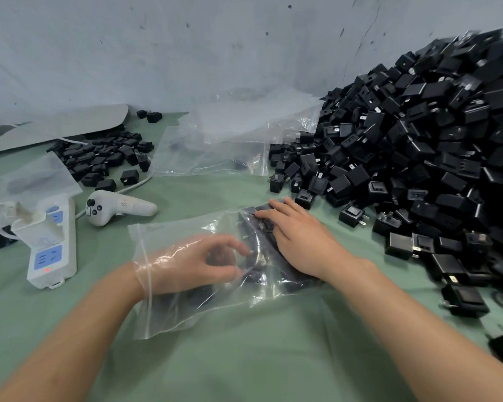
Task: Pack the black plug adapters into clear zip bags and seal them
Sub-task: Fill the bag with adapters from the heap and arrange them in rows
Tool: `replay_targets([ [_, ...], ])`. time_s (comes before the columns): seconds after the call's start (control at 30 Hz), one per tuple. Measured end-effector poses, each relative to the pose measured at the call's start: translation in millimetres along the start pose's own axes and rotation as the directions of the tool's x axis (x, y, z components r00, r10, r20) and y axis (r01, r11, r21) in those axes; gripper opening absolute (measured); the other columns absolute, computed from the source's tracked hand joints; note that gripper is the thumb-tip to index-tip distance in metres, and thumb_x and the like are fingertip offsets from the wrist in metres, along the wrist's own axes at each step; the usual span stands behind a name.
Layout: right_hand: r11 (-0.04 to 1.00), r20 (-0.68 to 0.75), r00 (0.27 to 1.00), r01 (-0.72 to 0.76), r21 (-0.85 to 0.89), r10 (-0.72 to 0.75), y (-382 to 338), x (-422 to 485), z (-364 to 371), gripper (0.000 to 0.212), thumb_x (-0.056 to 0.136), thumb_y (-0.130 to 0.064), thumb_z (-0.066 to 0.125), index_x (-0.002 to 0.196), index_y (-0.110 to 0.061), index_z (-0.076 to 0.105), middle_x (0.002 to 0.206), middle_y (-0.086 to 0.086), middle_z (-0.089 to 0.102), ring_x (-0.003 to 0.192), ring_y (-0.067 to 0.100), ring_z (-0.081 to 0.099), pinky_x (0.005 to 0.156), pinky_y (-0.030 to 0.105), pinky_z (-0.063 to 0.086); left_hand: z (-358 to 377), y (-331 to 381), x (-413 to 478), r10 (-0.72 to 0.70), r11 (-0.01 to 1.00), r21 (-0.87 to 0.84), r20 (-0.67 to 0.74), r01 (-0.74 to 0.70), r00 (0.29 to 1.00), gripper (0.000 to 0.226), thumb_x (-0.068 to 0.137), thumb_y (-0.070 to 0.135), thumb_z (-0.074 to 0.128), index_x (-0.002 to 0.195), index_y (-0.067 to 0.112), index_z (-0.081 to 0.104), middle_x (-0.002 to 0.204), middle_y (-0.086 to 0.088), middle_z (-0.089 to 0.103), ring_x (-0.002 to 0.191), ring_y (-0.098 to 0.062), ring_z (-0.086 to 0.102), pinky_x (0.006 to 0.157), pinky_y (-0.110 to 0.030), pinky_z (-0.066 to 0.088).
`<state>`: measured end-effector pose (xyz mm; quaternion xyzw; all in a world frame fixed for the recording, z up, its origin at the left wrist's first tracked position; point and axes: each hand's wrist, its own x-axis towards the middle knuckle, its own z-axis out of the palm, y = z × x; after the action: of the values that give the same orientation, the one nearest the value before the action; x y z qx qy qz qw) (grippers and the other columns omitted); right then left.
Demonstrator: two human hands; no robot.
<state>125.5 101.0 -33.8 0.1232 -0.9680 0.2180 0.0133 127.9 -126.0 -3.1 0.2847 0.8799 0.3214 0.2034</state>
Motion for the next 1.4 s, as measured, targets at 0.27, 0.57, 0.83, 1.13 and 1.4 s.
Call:
replay_targets([
  [0.27, 1.0, -0.002, 1.0, 0.001, 0.008, 0.0, -0.7, 0.3, 0.0, 0.049, 0.104, -0.02, 0.03, 0.15, -0.037, 0.037, 0.164, -0.006, 0.023, 0.153, 0.015, 0.006, 0.122, 0.035, 0.009, 15.5, 1.5, 21.6, 0.068, 0.997, -0.024, -0.125, -0.072, 0.99, 0.024, 0.084, 0.022, 0.077, 0.083, 0.024, 0.054, 0.073, 0.008, 0.055, 0.066, -0.012, 0.05, 0.066, -0.034, 0.045],
  [0.57, 1.0, 0.004, 1.0, -0.002, -0.01, 0.002, 0.7, -0.6, 0.9, 0.049, 0.104, -0.021, 0.028, 0.15, -0.038, 0.035, 0.165, -0.008, 0.021, 0.154, 0.016, 0.005, 0.122, 0.035, 0.01, 12.2, 10.9, 11.8, 0.03, 0.995, -0.086, -0.149, -0.043, 0.988, 0.03, 0.082, 0.023, 0.082, 0.081, 0.003, 0.059, 0.072, -0.008, 0.065, 0.064, -0.018, 0.059, 0.069, -0.037, 0.053],
  [0.83, 1.0, 0.003, 1.0, -0.001, 0.004, 0.001, 0.6, -0.6, -0.5, 0.049, 0.105, -0.021, 0.028, 0.149, -0.039, 0.036, 0.163, -0.01, 0.022, 0.151, 0.011, 0.007, 0.12, 0.035, 0.013, -38.4, -26.3, -52.0, -0.23, 0.972, 0.054, -0.003, 0.23, 0.973, 0.066, 0.056, 0.087, 0.068, 0.116, 0.062, 0.059, 0.109, 0.032, 0.066, 0.1, 0.011, 0.063, 0.077, -0.006, 0.048],
  [1.13, 1.0, 0.005, 1.0, -0.008, 0.007, 0.008, 0.1, -0.7, 0.8, 0.049, 0.105, -0.021, 0.027, 0.148, -0.04, 0.037, 0.163, -0.011, 0.022, 0.152, 0.01, 0.006, 0.12, 0.034, 0.013, -12.3, -22.6, -41.9, -0.012, 0.99, 0.139, -0.146, 0.032, 0.989, 0.028, 0.081, 0.018, 0.081, 0.087, 0.039, 0.063, 0.082, 0.023, 0.067, 0.076, 0.004, 0.062, 0.068, -0.007, 0.044],
  [1.4, 1.0, 0.022, 1.0, -0.015, -0.001, 0.015, 1.0, 0.6, 1.0, 0.049, 0.105, -0.021, 0.027, 0.149, -0.041, 0.035, 0.165, -0.011, 0.019, 0.154, 0.014, 0.004, 0.122, 0.036, 0.01, -10.1, -16.5, -35.7, 0.137, 0.953, 0.302, -0.387, -0.015, 0.912, 0.035, 0.075, 0.045, 0.047, 0.085, 0.018, 0.066, 0.073, 0.009, 0.06, 0.07, -0.006, 0.056, 0.071, -0.023, 0.045],
])
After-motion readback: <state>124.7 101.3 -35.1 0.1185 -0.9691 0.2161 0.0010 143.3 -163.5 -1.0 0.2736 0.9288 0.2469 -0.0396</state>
